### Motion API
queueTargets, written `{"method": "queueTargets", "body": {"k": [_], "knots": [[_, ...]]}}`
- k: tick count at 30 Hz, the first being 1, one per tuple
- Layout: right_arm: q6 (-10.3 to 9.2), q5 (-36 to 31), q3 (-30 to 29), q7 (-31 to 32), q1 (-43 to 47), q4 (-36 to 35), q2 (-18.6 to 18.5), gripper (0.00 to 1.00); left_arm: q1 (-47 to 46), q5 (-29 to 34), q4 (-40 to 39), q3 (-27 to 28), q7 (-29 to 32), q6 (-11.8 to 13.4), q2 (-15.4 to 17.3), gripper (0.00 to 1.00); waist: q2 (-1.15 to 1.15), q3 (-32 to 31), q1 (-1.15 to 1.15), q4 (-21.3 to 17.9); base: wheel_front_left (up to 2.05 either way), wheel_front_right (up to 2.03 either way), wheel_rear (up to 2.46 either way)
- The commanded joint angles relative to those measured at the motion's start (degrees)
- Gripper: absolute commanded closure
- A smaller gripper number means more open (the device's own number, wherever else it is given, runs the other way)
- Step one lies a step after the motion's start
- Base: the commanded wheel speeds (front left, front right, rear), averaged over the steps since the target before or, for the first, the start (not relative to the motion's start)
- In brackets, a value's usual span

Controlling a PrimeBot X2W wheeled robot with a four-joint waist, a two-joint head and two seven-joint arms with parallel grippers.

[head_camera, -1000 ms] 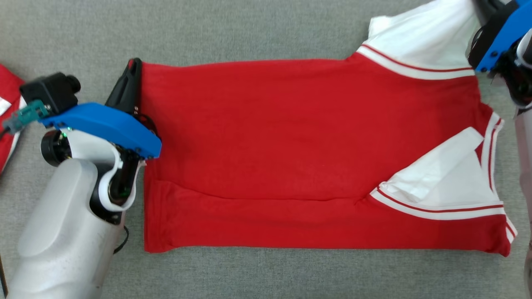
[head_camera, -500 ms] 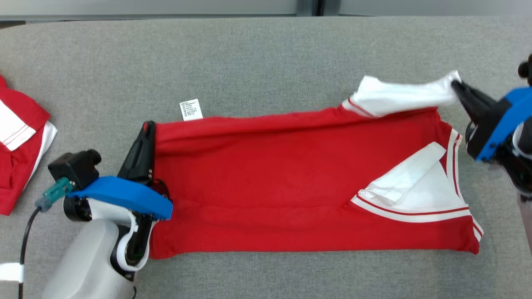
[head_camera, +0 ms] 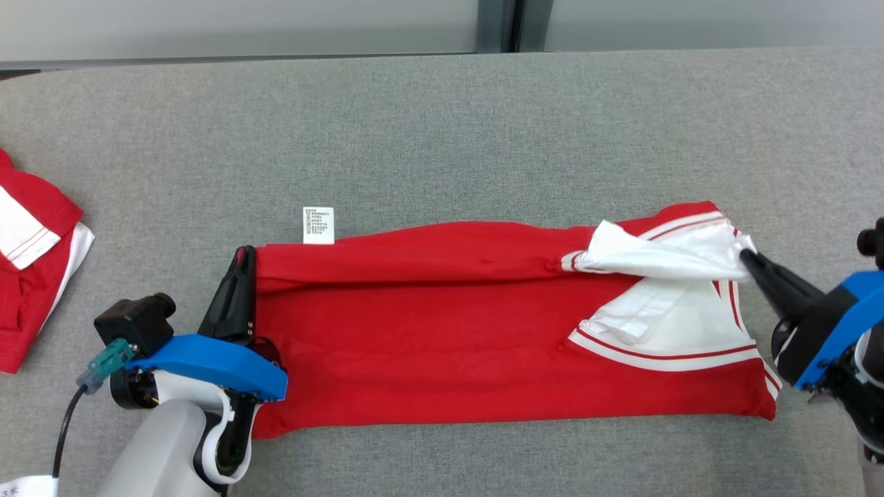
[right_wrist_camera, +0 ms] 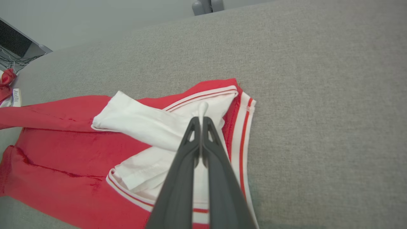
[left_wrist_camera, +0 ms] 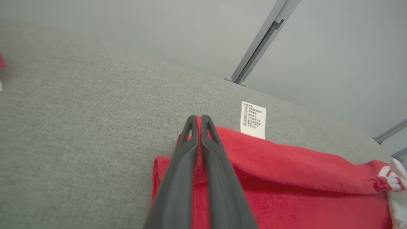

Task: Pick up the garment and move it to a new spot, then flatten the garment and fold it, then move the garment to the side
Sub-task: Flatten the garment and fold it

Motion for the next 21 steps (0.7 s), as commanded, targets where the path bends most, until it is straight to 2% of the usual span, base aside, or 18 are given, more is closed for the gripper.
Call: {"method": "queueTargets", "body": {"k": [1, 4, 5, 6, 7, 8, 9, 10, 15, 21], "knots": [[0.01, -0.7, -0.8, 0.5, 2.1, -1.6, 1.1, 1.00, 1.0, 0.3, 0.4, 0.3, -0.4, 0.1, -0.4, 1.00, 0.00, -0.3, 0.01, -0.2, 0.00, 0.00, 0.00], [0.01, -1.4, -2.1, 1.5, 4.7, -3.8, 3.0, 1.00, 1.2, 0.9, 1.0, 0.3, -0.8, -0.2, -0.7, 1.00, 0.00, -0.8, 0.01, -0.4, 0.00, 0.00, 0.00], [0.01, -1.5, -2.5, 1.7, 5.4, -4.3, 3.5, 1.00, 1.5, 1.1, 1.3, 0.4, -0.8, -0.2, -0.9, 0.95, 0.00, -0.9, 0.01, -0.5, 0.00, 0.00, 0.00], [0.01, -1.6, -2.7, 1.8, 6.0, -4.8, 4.0, 0.51, 1.8, 1.3, 1.6, 0.4, -0.8, -0.2, -1.1, 0.63, 0.00, -1.0, 0.01, -0.5, 0.00, 0.00, 0.00], [0.01, -1.6, -2.7, 1.8, 6.0, -4.8, 4.0, 0.51, 1.8, 1.3, 1.6, 0.4, -0.8, -0.2, -1.1, 0.63, 0.00, -1.0, 0.01, -0.5, 0.00, 0.00, 0.00], [0.01, -1.9, -2.9, 2.0, 6.7, -5.0, 4.4, 0.00, 2.0, 1.4, 2.0, 0.6, -0.9, -0.1, -1.3, 0.33, 0.00, -1.1, 0.01, -0.6, 0.00, 0.00, 0.00], [0.01, -2.0, -2.9, 2.2, 7.2, -5.2, 4.8, 0.00, 2.1, 1.4, 2.2, 0.8, -0.9, 0.0, -1.6, 0.07, 0.00, -1.2, 0.01, -0.7, 0.00, 0.00, 0.00], [0.01, -2.3, -2.9, 2.3, 7.7, -5.5, 5.0, 0.00, 2.3, 1.4, 2.4, 1.2, -1.0, 0.2, -1.9, 0.00, 0.00, -1.5, 0.01, -0.7, 0.00, 0.00, 0.00], [0.01, -3.1, -2.6, 3.2, 10.8, -6.7, 5.4, 0.00, 3.7, 2.9, 0.8, 5.1, -1.2, 0.6, -2.9, 0.00, 0.00, -2.9, 0.01, -0.3, 0.00, 0.00, 0.00], [0.01, -6.1, -4.9, -0.3, 12.5, -8.5, 6.3, 0.00, 6.3, 8.8, -4.3, 10.5, -1.2, 0.4, -4.3, 0.00, 0.00, -5.0, 0.01, 0.6, 0.00, 0.00, 0.00]]}}
